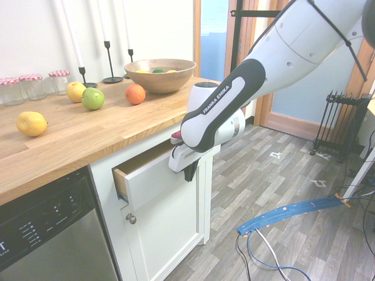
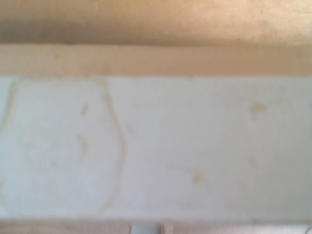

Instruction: Close the drawer

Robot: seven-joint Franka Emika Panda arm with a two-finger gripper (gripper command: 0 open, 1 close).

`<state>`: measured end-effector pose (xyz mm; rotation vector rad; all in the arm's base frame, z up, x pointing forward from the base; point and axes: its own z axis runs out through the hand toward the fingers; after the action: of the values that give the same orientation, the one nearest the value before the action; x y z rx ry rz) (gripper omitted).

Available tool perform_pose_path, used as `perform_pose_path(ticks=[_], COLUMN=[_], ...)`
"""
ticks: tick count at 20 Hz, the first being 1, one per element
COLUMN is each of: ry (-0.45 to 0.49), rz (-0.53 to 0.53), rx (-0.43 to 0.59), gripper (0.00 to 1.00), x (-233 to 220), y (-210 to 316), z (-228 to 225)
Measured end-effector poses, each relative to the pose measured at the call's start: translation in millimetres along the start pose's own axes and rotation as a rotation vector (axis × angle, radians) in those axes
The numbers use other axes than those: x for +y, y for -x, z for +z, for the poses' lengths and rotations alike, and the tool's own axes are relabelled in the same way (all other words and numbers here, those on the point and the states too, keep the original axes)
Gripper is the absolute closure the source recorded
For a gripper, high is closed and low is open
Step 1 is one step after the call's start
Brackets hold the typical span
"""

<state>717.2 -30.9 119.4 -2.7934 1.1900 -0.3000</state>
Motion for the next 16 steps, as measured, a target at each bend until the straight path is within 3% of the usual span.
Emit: perform_pose_path(ticks=[16], ry=[-0.041], rz=[0.013], rx=[0.103], gripper=[1.00], x=[-26], y=[-32], z=[14])
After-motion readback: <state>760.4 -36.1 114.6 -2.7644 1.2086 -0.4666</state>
